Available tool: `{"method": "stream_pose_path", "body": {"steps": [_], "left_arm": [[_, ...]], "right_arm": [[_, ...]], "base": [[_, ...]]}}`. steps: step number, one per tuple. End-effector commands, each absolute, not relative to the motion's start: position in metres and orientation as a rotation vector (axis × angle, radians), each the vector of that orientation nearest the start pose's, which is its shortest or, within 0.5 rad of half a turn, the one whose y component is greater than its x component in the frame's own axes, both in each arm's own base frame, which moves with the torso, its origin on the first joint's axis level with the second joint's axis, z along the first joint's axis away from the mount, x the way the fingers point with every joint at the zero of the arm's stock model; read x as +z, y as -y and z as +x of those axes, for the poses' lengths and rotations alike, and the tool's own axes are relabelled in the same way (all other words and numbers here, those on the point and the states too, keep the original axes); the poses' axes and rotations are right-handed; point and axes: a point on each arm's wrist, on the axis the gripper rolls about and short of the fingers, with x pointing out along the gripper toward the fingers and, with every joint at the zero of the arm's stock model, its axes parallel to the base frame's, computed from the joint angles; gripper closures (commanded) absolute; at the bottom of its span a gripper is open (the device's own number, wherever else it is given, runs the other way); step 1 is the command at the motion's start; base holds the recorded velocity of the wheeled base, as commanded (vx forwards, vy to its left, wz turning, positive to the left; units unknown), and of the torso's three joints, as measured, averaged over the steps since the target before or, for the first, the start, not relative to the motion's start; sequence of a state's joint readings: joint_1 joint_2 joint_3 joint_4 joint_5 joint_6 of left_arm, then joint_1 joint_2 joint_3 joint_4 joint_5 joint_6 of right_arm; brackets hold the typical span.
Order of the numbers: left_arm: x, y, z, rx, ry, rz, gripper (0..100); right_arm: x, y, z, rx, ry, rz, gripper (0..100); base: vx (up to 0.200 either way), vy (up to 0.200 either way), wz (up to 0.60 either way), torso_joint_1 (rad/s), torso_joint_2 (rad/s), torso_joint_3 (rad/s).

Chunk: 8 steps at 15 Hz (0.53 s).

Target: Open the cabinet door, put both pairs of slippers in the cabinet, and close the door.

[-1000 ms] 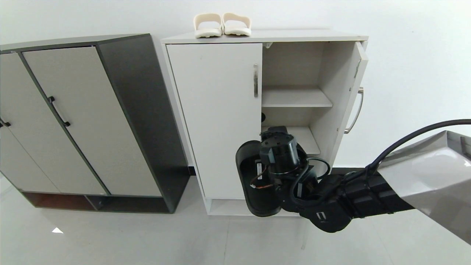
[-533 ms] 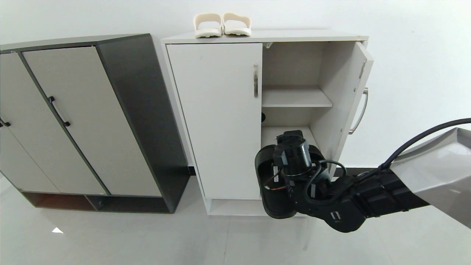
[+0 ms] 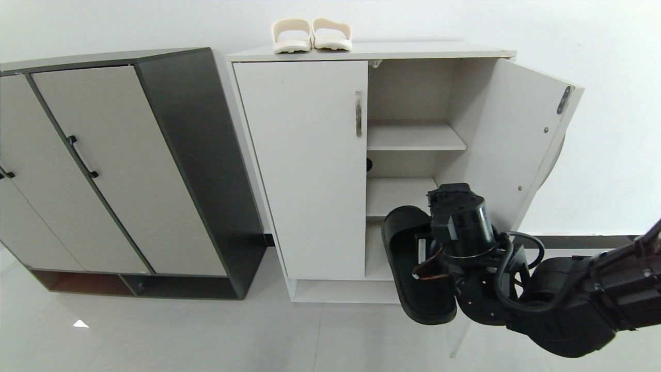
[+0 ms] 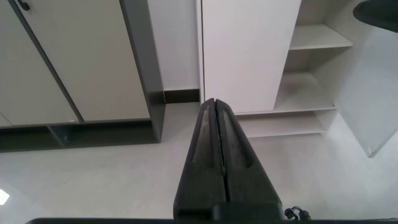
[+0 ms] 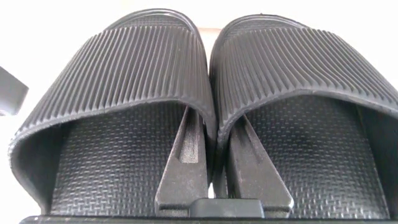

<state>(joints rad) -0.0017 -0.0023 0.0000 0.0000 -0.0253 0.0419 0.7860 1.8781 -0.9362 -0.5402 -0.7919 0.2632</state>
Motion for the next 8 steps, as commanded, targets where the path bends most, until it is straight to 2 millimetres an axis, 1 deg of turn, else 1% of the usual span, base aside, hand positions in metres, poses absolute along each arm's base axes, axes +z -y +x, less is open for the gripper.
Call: {"method": "stream_pose_path", "body": {"steps": [1,4,5,7,8], "left_arm": [[0.075,0.001,-0.023,-0.026,0.0,0.025,100],[0.075,0.001,-0.023,-0.026,0.0,0.017,100],[0.075,0.001,-0.023,-0.026,0.0,0.018,100],[0.075,0.001,-0.023,-0.026,0.0,0.018,100],[0.075,0.0,-0.023,-0.025,0.0,0.02,100]], "right_arm": [[0.167,-0.231,0.239,0.004,-0.253,0.023,100],[0.169,-0.25,0.224,0.155,-0.245,0.079,100],[0.167,-0.251,0.222,0.185,-0.25,0.078,100],[0.164,-0.252,0.222,0.186,-0.257,0.072,100],[0.162,-0.253,0.223,0.182,-0.26,0.067,100]], "base": [[0.0,0.0,0.0,0.0,0.0,0.0],[0.0,0.0,0.0,0.0,0.0,0.0],[0.0,0.0,0.0,0.0,0.0,0.0],[0.0,0.0,0.0,0.0,0.0,0.0],[0.0,-0.2,0.0,-0.002,0.01,0.002]]}}
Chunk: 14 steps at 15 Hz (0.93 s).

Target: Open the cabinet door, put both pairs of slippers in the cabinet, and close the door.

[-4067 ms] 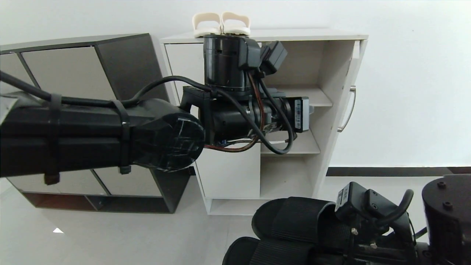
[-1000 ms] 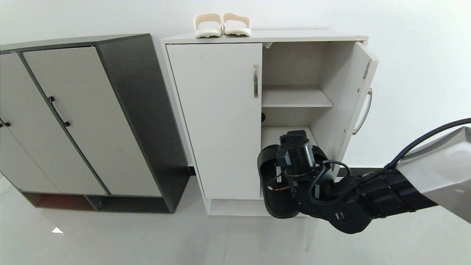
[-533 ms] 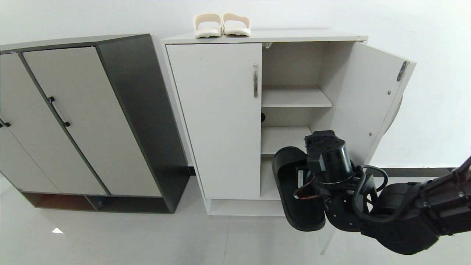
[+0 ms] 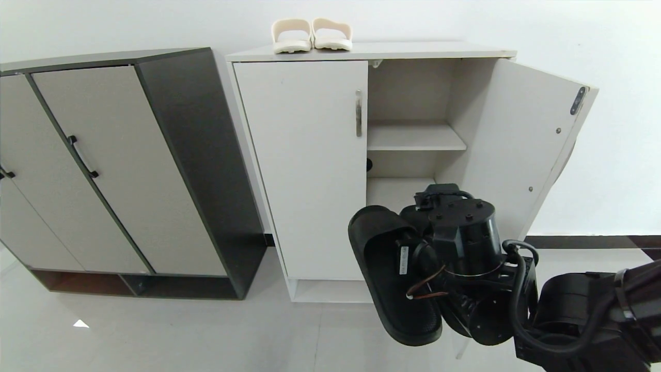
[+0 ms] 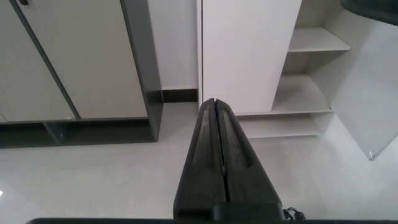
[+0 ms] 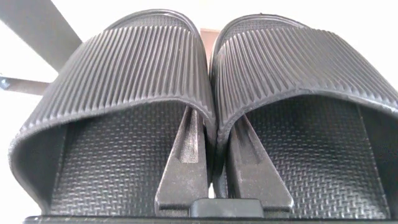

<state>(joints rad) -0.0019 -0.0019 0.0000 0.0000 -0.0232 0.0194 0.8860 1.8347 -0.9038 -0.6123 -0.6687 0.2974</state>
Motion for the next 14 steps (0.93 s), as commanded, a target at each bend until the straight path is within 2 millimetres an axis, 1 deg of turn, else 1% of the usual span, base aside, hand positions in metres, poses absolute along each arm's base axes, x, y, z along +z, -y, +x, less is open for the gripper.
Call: {"method": "stream_pose_path", "body": {"steps": [1,4,6,7,9,14], "left_arm": [[0.075,0.0,-0.023,-0.025,0.0,0.02,100],[0.075,0.001,-0.023,-0.026,0.0,0.021,100],[0.075,0.001,-0.023,-0.026,0.0,0.021,100],[0.075,0.001,-0.023,-0.026,0.0,0.02,100],[0.075,0.001,-0.023,-0.026,0.0,0.02,100],[0.075,0.001,-0.023,-0.026,0.0,0.018,100]], "right_arm": [[0.16,-0.254,0.224,0.176,-0.261,0.065,100],[0.157,-0.257,0.23,0.176,-0.258,0.074,100],[0.143,-0.259,0.25,0.14,-0.237,0.097,100],[0.136,-0.261,0.258,0.132,-0.228,0.105,100],[0.13,-0.266,0.264,0.132,-0.229,0.107,100],[0.125,-0.263,0.267,0.1,-0.235,0.092,100]], "base": [[0.0,-0.2,0.0,0.007,0.0,-0.002],[0.0,-0.2,0.0,0.005,0.0,0.001],[0.0,-0.2,0.0,0.005,0.0,0.0],[0.0,0.0,0.0,0.0,0.0,0.0],[0.0,0.0,0.0,0.0,0.0,0.0],[0.0,0.0,0.0,0.0,0.0,0.0]]}}
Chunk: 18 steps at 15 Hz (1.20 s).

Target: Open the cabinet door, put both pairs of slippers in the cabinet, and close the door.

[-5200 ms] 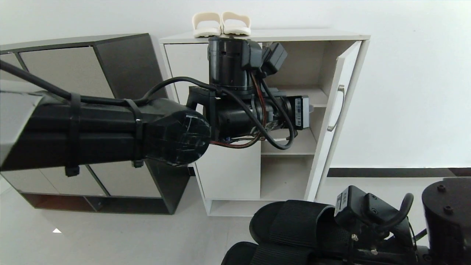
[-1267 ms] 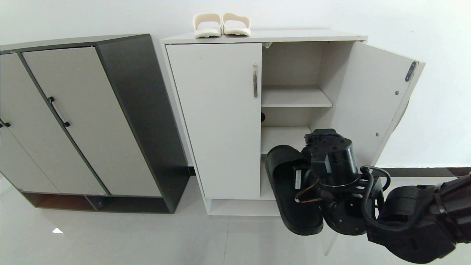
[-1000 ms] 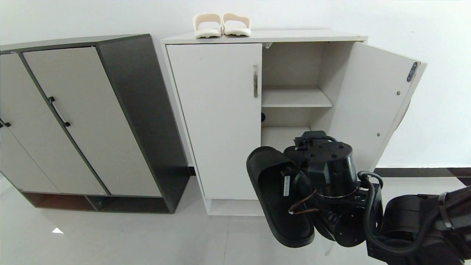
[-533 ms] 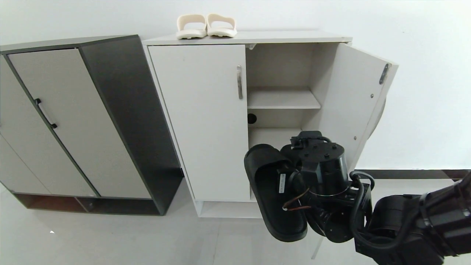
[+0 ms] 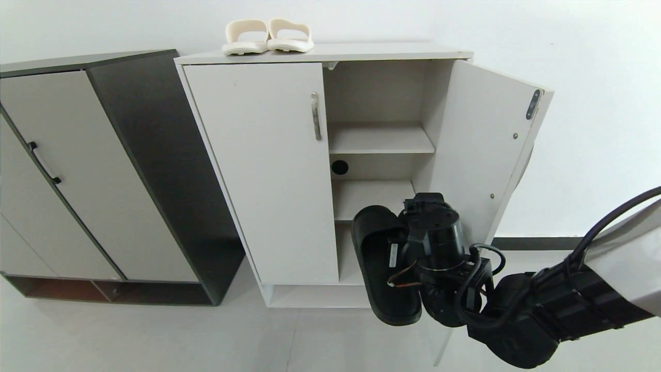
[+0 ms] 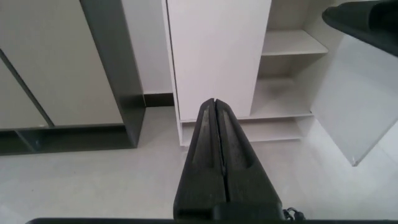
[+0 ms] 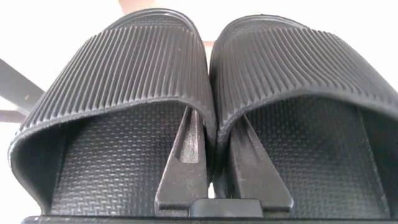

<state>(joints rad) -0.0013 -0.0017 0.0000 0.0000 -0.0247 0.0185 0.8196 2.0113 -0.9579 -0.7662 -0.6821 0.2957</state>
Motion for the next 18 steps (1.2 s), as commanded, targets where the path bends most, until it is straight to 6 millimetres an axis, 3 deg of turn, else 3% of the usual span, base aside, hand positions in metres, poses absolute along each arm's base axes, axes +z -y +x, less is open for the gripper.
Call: {"method": "stream_pose_path", "body": {"steps": [1,5,18], "left_arm": [[0.075,0.001,-0.023,-0.026,0.0,0.018,100],[0.075,0.001,-0.023,-0.026,0.0,0.018,100],[0.075,0.0,-0.023,-0.025,0.0,0.015,100]], "right_arm": [[0.124,-0.26,0.271,0.079,-0.236,0.088,100],[0.116,-0.246,0.292,0.012,-0.248,0.082,100],[0.108,-0.235,0.304,-0.029,-0.263,0.071,100]], "base": [[0.0,0.0,0.0,0.0,0.0,0.0],[0.0,0.0,0.0,0.0,0.0,0.0],[0.0,0.0,0.0,0.0,0.0,0.0]]}}
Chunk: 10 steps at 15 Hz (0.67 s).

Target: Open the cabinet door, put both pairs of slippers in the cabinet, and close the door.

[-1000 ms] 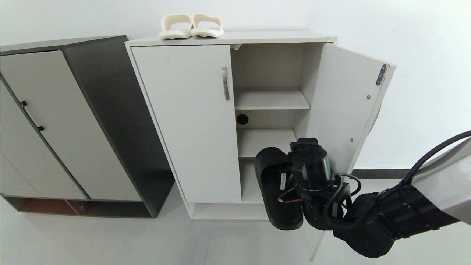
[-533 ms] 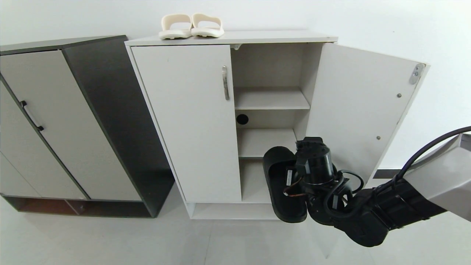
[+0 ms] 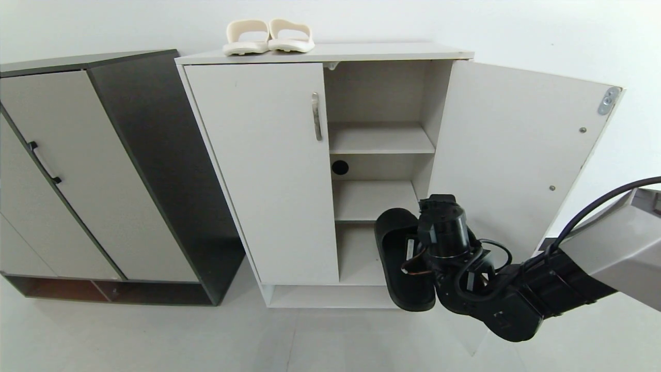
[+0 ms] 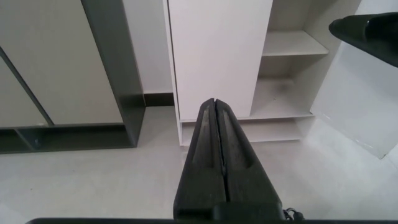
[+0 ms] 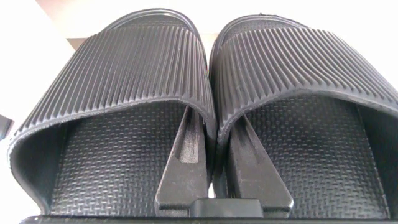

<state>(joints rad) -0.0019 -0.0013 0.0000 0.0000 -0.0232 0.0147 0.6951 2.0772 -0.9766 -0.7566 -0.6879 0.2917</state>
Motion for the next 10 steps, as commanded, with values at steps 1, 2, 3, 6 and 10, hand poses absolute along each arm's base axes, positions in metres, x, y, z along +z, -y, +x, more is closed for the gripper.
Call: {"method": "stream_pose_path", "body": {"steps": [1,2,3,6,10], "left_arm": [[0.075,0.0,-0.023,-0.025,0.0,0.014,100],[0.075,0.0,-0.023,-0.023,0.0,0.014,100],[0.075,0.0,-0.023,-0.025,0.0,0.014,100],[0.075,0.0,-0.023,-0.025,0.0,0.014,100],[0.075,0.0,-0.023,-0.025,0.0,0.015,100]], "right_arm": [[0.109,-0.239,0.302,-0.018,-0.259,0.072,100],[0.111,-0.245,0.298,0.008,-0.255,0.069,100],[0.111,-0.248,0.296,0.021,-0.254,0.066,100],[0.107,-0.269,0.288,0.114,-0.266,0.063,100],[0.084,-0.276,0.296,0.103,-0.278,0.053,100]], "base": [[0.0,0.0,0.0,0.0,0.0,0.0],[0.0,0.0,0.0,0.0,0.0,0.0],[0.0,0.0,0.0,0.0,0.0,0.0],[0.0,0.0,0.0,0.0,0.0,0.0],[0.0,0.0,0.0,0.0,0.0,0.0]]}}
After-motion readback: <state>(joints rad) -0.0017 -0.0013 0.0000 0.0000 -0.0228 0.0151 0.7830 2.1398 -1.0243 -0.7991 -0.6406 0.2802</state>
